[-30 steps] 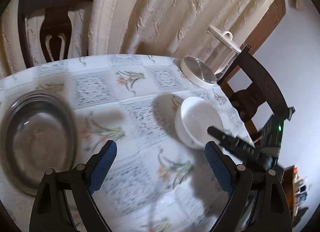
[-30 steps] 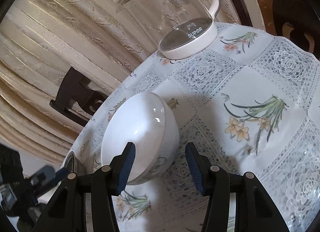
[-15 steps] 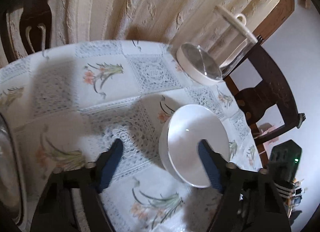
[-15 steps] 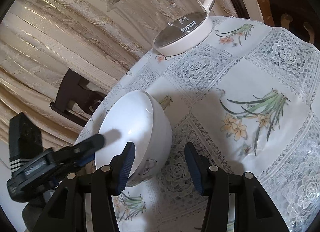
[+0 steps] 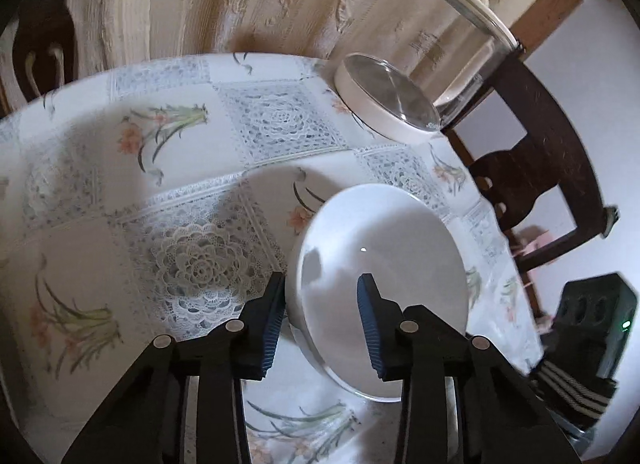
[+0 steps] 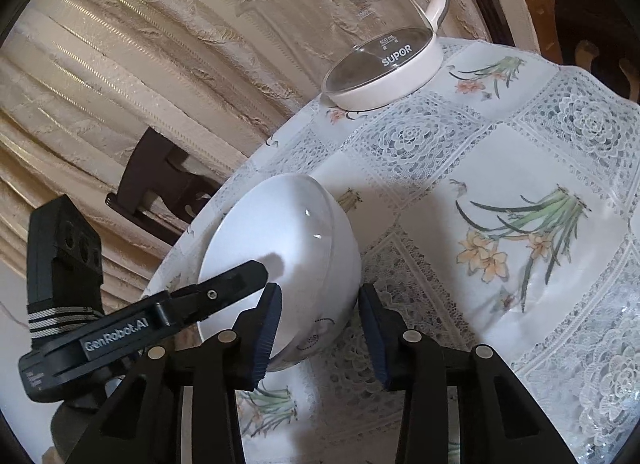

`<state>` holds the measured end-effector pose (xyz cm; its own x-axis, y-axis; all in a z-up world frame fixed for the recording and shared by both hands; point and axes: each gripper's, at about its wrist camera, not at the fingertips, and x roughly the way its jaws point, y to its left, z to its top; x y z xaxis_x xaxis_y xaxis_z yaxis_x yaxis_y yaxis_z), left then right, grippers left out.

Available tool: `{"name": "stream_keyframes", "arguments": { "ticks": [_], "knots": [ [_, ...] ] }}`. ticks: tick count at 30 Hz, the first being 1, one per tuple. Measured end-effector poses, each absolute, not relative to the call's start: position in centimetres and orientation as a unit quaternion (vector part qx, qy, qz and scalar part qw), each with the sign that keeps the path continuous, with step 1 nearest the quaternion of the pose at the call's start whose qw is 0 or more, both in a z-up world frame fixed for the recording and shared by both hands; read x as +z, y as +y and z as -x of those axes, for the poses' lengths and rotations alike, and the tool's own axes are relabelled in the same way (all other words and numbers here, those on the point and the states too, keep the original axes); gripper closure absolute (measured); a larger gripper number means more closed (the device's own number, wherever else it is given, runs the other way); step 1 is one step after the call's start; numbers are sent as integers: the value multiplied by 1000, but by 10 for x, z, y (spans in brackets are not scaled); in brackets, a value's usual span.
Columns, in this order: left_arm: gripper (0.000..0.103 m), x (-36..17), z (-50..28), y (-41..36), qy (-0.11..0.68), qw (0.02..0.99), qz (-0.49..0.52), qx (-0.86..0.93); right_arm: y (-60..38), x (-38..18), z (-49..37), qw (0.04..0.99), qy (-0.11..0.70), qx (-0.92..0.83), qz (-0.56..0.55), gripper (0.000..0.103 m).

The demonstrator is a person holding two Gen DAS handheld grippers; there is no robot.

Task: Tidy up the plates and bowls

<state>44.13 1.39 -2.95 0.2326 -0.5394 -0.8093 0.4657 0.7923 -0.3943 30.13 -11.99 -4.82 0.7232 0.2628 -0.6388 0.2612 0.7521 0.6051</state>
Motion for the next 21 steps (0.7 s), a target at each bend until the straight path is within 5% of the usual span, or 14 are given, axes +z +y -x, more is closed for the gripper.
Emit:
{"name": "stream_keyframes", "arguments": {
  "ticks": [21],
  "knots": [
    [66,3,-414,64,519,797,71,-300,-90,-29,-303,865,372,64,-331,62]
  ]
}}
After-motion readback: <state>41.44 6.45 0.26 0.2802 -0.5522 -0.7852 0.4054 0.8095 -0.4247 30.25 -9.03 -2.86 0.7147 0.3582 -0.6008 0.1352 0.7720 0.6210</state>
